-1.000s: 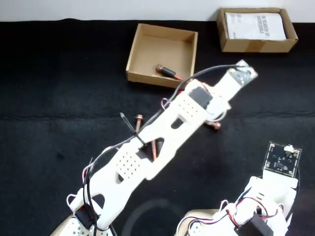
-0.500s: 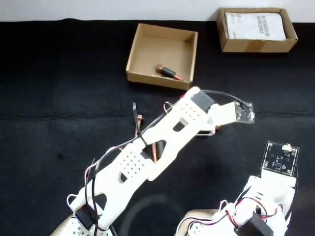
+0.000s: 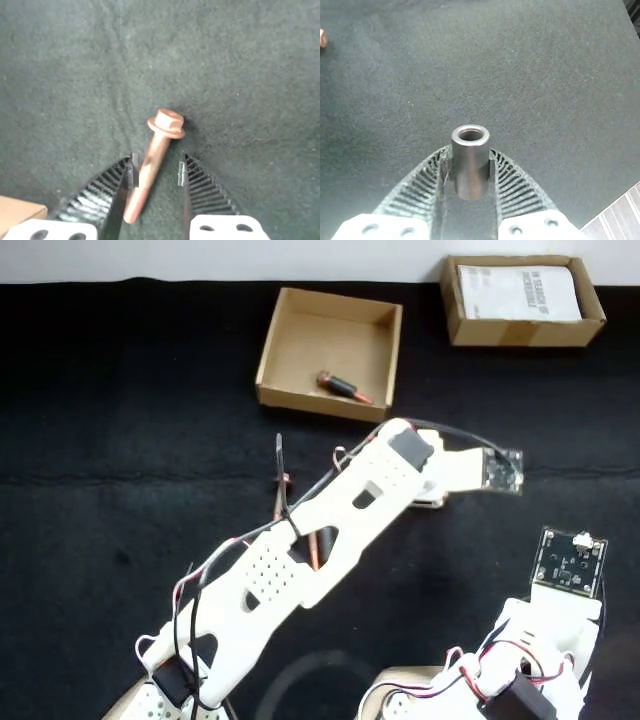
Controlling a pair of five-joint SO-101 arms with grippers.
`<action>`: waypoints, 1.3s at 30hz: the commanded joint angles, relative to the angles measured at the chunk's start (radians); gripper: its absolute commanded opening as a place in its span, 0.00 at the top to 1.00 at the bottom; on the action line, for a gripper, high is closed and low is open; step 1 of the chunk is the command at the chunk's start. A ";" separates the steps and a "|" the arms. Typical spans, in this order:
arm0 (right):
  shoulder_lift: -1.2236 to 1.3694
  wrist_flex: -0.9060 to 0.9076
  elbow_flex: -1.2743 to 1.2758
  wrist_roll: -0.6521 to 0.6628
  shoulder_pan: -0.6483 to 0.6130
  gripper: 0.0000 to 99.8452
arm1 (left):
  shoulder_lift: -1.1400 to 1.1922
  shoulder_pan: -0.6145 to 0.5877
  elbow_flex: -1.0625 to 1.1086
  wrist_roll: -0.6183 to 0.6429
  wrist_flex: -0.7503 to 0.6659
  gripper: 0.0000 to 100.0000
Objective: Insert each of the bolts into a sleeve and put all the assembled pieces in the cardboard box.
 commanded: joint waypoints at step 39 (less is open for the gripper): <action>-0.001 -0.707 0.383 -0.600 -0.610 0.99 | -0.248 -0.110 -0.547 0.809 0.371 0.99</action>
